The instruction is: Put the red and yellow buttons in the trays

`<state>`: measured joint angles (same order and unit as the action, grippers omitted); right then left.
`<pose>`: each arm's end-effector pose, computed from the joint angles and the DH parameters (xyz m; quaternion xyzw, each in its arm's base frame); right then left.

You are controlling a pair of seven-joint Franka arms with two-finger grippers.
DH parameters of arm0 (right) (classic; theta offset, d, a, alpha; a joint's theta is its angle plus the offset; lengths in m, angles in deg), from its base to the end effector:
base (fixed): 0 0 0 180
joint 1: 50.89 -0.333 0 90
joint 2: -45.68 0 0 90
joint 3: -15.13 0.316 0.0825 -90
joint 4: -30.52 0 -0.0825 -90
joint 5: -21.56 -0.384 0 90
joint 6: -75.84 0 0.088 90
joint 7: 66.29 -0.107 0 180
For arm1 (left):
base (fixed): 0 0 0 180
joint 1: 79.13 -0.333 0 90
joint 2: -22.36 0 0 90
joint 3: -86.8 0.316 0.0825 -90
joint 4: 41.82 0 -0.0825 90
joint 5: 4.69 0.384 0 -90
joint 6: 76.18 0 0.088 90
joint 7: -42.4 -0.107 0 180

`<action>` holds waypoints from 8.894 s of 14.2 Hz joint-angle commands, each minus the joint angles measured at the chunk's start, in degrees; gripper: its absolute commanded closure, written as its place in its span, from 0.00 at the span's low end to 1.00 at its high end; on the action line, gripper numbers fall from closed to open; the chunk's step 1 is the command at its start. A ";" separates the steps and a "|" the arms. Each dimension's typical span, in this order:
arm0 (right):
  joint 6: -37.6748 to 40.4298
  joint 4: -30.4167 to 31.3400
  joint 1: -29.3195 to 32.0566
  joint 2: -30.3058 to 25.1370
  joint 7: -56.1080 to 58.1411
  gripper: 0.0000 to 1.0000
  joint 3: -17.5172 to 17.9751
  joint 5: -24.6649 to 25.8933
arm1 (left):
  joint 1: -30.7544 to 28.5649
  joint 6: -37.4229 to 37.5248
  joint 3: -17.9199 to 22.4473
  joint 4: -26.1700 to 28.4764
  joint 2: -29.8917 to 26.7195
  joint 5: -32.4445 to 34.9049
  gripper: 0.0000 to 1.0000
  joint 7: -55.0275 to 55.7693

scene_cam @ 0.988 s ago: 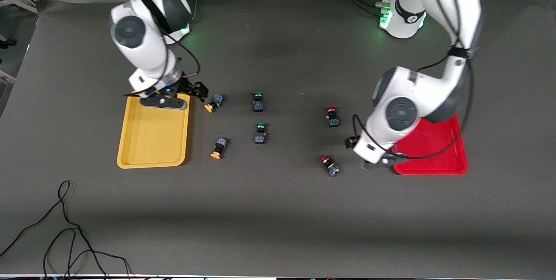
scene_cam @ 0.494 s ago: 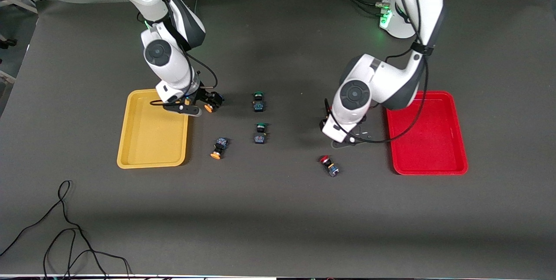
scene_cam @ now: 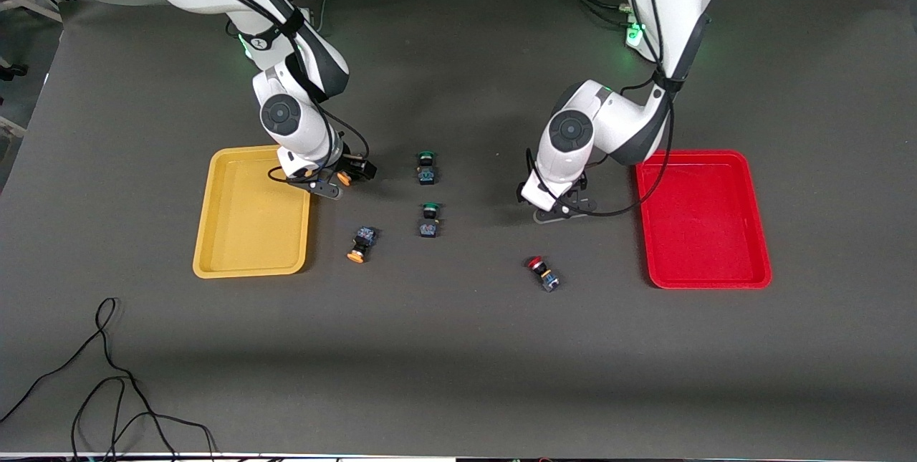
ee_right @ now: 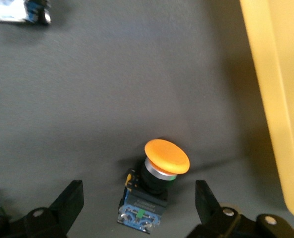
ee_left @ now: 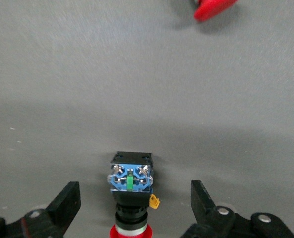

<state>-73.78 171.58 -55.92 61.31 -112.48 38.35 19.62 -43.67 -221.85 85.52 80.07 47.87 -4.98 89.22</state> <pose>0.4099 0.2297 0.1887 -0.9815 0.1742 0.0780 0.0177 0.4581 -0.3420 0.1941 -0.9957 -0.0910 0.0154 0.0054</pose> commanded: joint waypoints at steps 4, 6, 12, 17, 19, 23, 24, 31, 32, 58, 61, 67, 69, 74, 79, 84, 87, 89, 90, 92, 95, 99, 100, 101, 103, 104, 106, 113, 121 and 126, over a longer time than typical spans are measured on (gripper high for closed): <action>-0.85 -0.26 0.10 1.78 -1.80 0.02 0.07 -0.52 | 1.45 -2.60 1.10 2.83 -1.08 0.11 0.19 1.87; -0.85 -0.26 0.10 1.86 -1.80 0.15 -0.02 -0.52 | 1.54 -2.69 1.19 2.66 -0.02 0.11 0.63 1.87; -0.68 -0.35 0.19 1.51 -1.71 0.64 -0.02 -0.43 | 1.01 12.03 3.64 -3.56 -2.92 0.11 1.00 2.22; 6.85 -1.75 0.80 -4.62 -1.01 0.77 -0.45 -0.43 | -0.47 41.73 13.21 -15.61 -12.21 1.33 1.00 -3.71; 13.79 -3.24 2.29 -8.84 0.30 0.77 -0.89 -0.61 | -5.03 49.40 14.55 -16.24 -18.10 3.96 1.00 -10.32; 21.63 -3.69 2.65 -15.62 14.34 0.77 -11.33 -1.74 | -16.81 56.02 14.55 -13.80 -27.69 7.58 1.00 -23.86; 22.34 -3.60 2.65 -16.24 18.03 0.77 -13.70 -3.14 | -18.05 54.72 14.55 -11.52 -28.14 7.84 1.00 -24.23; 15.67 -0.70 2.65 -8.26 30.11 0.77 -21.73 -3.77 | -17.01 14.61 14.11 20.98 -25.79 8.54 1.00 -20.98; 14.45 -0.61 2.65 -7.55 30.11 0.77 -21.73 -3.77 | -17.01 8.62 14.11 23.29 -23.34 8.54 1.00 -20.98; 17.94 -12.53 2.12 -7.64 21.00 0.00 -15.86 -3.68 | -12.35 26.79 -3.64 -42.61 19.04 1.07 0.00 34.53; 22.51 -24.13 1.95 0.16 10.28 0.00 -8.92 -3.68 | -11.38 24.56 -3.64 -42.87 20.36 0.81 0.00 36.24; 22.61 -37.95 -1.65 16.96 -4.16 0.00 -4.59 4.12 | -10.42 15.42 -3.64 -43.05 23.97 0.90 0.04 38.09; 22.17 -39.36 -3.06 20.48 -9.94 0.00 -4.50 9.56 | -10.68 15.42 -3.56 -43.05 24.23 1.42 0.11 37.38; 20.77 -39.72 -3.06 23.57 -11.55 0.00 -3.80 14.49 | -10.85 17.43 -3.38 -43.05 23.71 3.18 1.00 32.02; 20.59 -39.55 -2.97 24.10 -11.38 0.32 -3.80 16.62 | -10.85 20.93 -3.29 -43.57 22.92 3.36 1.00 32.02; 21.03 -39.81 -2.80 23.05 -10.85 0.72 -3.80 17.15 | -15.68 51.48 -3.47 -52.89 16.79 3.36 1.00 21.77; 26.37 -40.25 -1.75 16.92 -8.49 0.72 -4.06 16.45 | -22.87 57.69 -3.64 -46.25 4.07 3.36 1.00 10.97; 32.08 -40.43 -0.43 12.08 -3.32 0.72 -4.50 15.57 | -27.97 58.04 -3.55 -37.12 -5.69 3.45 1.00 2.79; 34.11 -40.08 0.27 9.54 -1.12 0.72 -4.76 14.26 | -29.73 56.83 -3.38 -30.89 -11.13 3.53 1.00 -0.81; 35.44 -37.98 1.07 4.17 3.80 0.72 -7.30 10.49 | -34.12 53.23 -3.12 -19.90 -19.67 3.62 1.00 -8.46; 34.48 -32.44 0.98 -0.59 15.30 0.72 -15.11 3.37 | -38.62 43.32 -3.03 -4.68 -27.26 4.58 1.00 -14.02; 21.69 -19.36 1.07 -1.31 25.08 0.72 -22.24 -0.08 | -42.75 24.25 -3.11 4.58 -21.67 7.75 1.00 -17.01; 17.99 -17.07 1.07 -0.52 26.92 0.72 -23.30 -0.08 | -42.76 20.73 -3.11 5.02 -19.03 7.75 1.00 -17.20; 15.43 -16.09 1.16 0.88 27.55 0.72 -23.48 -0.08 | -42.76 17.65 -3.03 5.64 -16.75 7.75 1.00 -17.20; 14.18 -16.43 1.07 3.26 27.47 0.72 -23.48 -1.12 | -43.02 9.75 -3.03 8.70 -13.84 7.75 1.00 -17.20; 13.22 -16.43 1.07 3.97 27.64 0.72 -23.48 -2.35 | -43.98 7.09 -3.03 8.98 -11.82 7.84 1.00 -17.20; 11.37 -16.69 1.16 5.55 27.73 0.71 -23.48 -2.45 | -44.16 3.13 -3.03 8.90 -9.17 7.84 1.00 -17.20; 11.36 -17.83 1.16 6.09 27.30 0.00 -23.57 -2.54 | -45.04 8.28 -3.11 6.88 -12.93 7.84 0.00 -19.13; 32.16 -31.09 0.98 -3.83 27.90 0.00 -23.40 -1.76 | -44.69 43.68 -3.38 -18.84 -19.45 7.40 0.00 -28.16; 51.05 -40.41 1.68 -12.27 34.50 0.00 -23.31 -1.66 | -44.08 53.47 -3.64 -30.12 -19.18 6.44 0.00 -36.87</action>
<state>-28.55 133.51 -54.66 52.15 -80.92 15.17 18.86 -88.07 -170.79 82.09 53.93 26.96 2.10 56.36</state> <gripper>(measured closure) 0.000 0.000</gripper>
